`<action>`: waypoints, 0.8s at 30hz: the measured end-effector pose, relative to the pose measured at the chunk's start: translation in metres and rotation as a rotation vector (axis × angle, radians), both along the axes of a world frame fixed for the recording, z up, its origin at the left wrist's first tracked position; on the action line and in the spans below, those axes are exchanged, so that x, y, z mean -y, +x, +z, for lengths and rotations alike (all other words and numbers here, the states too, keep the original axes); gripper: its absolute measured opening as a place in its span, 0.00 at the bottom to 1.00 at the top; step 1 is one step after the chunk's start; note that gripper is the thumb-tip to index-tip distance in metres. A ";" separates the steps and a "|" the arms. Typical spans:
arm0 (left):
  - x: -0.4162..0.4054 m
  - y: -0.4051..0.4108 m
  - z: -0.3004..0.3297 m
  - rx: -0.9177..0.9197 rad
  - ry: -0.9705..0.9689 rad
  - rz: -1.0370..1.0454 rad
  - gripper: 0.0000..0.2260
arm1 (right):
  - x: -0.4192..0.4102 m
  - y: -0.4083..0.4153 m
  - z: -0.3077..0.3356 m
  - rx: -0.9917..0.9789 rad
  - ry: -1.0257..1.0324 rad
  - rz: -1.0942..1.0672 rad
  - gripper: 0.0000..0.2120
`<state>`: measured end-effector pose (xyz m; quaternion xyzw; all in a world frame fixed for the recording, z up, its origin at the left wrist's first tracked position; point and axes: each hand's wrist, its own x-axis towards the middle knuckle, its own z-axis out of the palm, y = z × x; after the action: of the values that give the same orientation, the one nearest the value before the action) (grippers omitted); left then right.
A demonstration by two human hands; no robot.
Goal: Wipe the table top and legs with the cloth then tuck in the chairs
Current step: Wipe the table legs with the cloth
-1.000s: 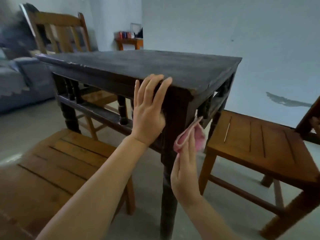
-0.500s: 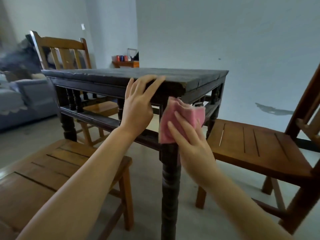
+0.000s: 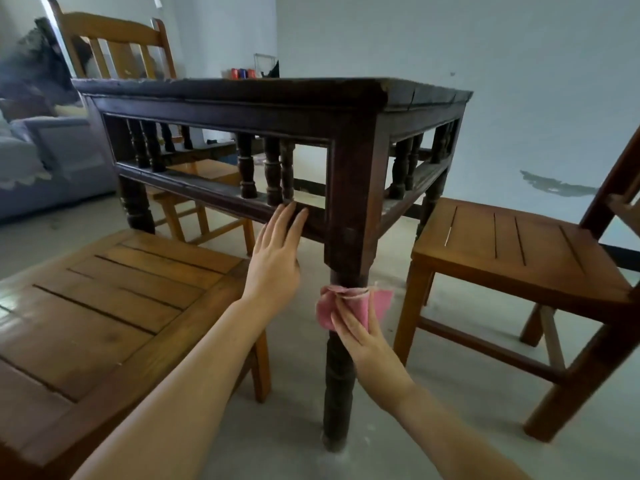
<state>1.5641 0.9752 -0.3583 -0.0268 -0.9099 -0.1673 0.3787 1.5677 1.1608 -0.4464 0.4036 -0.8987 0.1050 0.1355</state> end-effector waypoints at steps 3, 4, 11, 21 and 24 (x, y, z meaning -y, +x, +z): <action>-0.001 0.005 -0.007 0.048 -0.057 0.006 0.34 | -0.019 0.017 0.005 0.242 -0.092 0.151 0.30; -0.003 0.008 -0.010 0.071 -0.064 0.004 0.35 | -0.025 0.019 0.013 0.260 -0.237 0.131 0.27; -0.015 0.010 -0.022 0.142 -0.065 0.027 0.38 | 0.007 -0.006 0.051 0.187 -0.871 -0.060 0.27; -0.016 0.004 -0.029 0.089 -0.102 0.047 0.38 | 0.045 0.030 -0.107 0.745 -0.790 -0.446 0.30; -0.018 0.004 -0.030 0.077 -0.088 0.046 0.37 | 0.023 0.029 -0.125 0.856 -0.751 -0.444 0.21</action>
<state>1.5683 0.9936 -0.3879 -0.0162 -0.9307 -0.1192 0.3455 1.5963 1.1374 -0.5709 0.0531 -0.8377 0.5367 -0.0861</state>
